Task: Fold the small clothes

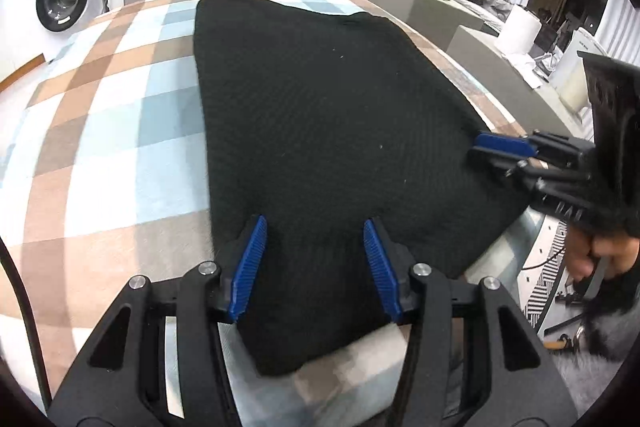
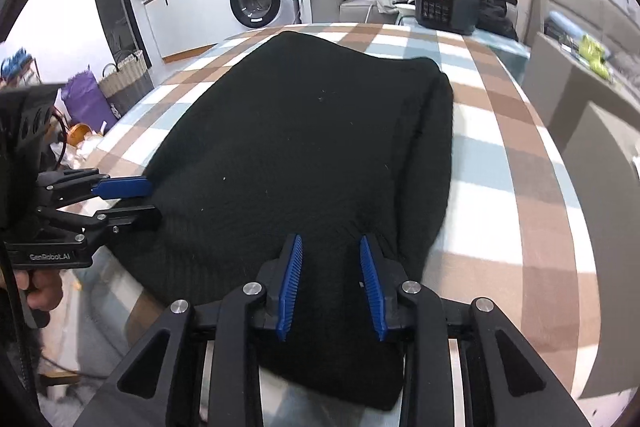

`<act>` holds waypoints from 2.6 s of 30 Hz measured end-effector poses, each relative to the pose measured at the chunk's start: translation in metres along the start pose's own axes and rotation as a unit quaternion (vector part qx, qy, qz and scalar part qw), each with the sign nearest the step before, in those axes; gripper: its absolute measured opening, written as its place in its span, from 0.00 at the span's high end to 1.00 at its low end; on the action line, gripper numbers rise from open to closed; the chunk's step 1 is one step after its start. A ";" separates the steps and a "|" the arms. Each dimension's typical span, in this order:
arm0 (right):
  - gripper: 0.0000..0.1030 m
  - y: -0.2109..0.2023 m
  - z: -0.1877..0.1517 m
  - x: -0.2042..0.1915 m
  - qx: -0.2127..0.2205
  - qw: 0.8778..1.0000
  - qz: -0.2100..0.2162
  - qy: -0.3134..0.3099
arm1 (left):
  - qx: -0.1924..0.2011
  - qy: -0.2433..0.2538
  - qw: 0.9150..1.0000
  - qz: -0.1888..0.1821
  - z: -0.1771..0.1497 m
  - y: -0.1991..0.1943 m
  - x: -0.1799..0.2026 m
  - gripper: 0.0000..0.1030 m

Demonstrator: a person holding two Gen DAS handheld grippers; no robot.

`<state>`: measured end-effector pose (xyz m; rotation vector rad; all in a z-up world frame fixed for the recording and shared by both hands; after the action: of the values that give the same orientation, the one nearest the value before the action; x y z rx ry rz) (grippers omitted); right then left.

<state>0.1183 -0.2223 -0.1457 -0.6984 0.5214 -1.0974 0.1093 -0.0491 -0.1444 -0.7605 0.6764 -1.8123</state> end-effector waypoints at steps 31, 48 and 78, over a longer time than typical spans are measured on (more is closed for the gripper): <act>0.93 0.017 0.082 0.039 0.036 0.995 0.054 0.072 | 0.035 -0.044 0.998 0.036 0.057 0.004 -0.025 0.52; 0.73 0.060 0.077 0.077 -0.023 0.982 0.082 0.166 | 0.021 -0.049 0.997 0.063 0.065 0.030 -0.046 0.52; 0.71 0.000 0.011 0.048 -0.059 0.971 0.145 0.183 | 0.031 -0.038 0.998 0.041 0.055 0.000 -0.023 0.59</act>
<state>0.1439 -0.2637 -0.1405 -0.5021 0.9810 -0.9247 0.1580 -0.0336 -0.1133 -0.7458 0.5912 -1.7124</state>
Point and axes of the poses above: each gripper's, at about its wrist camera, not at the fingertips, and y roughly the way its jaws point, x to its right, z to its top, the point moved 7 cm from there along y, roughly the way its jaws point, and after that the axes turned 4 degrees about x, right-handed, at the moved point
